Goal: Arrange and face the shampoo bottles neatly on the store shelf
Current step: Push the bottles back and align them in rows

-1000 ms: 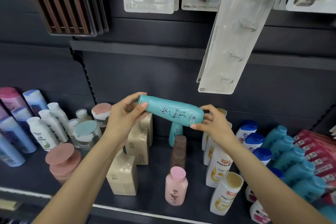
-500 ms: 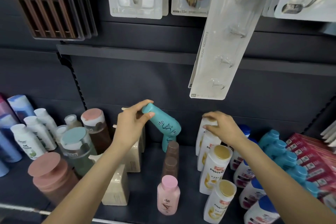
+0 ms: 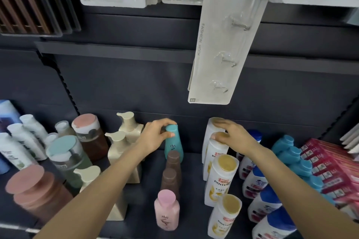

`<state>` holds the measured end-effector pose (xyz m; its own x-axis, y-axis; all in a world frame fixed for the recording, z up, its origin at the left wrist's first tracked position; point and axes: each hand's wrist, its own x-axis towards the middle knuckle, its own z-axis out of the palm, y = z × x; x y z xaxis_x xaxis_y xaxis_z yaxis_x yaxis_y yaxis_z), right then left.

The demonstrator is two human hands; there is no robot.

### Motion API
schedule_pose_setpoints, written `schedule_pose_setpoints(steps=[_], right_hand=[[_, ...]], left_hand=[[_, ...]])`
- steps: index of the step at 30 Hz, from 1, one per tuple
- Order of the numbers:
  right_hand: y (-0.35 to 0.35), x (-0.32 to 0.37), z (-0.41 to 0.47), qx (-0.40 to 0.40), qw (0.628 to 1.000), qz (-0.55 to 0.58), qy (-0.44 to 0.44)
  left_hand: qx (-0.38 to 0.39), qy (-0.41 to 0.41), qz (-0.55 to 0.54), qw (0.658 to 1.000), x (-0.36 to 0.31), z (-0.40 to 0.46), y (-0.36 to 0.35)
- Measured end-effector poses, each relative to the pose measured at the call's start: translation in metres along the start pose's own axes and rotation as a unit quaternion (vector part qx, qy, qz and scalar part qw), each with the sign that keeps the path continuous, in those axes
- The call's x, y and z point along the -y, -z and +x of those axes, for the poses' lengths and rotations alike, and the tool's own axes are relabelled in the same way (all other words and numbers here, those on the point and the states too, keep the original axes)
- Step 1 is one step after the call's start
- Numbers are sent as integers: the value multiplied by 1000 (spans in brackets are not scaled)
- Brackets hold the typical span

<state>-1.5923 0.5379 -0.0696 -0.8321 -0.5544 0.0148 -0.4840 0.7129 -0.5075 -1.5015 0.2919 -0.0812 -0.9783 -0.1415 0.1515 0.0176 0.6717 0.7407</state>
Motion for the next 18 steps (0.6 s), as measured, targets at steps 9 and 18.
schedule_pose_setpoints(steps=[9,18], right_hand=[[-7,-8,5,-8,999,-21,22],[-9,-7,6,-16,999,-26,24]], left_hand=[[53,15,53,997,9,15,-22],[77,8,92,993,18,21,-26]])
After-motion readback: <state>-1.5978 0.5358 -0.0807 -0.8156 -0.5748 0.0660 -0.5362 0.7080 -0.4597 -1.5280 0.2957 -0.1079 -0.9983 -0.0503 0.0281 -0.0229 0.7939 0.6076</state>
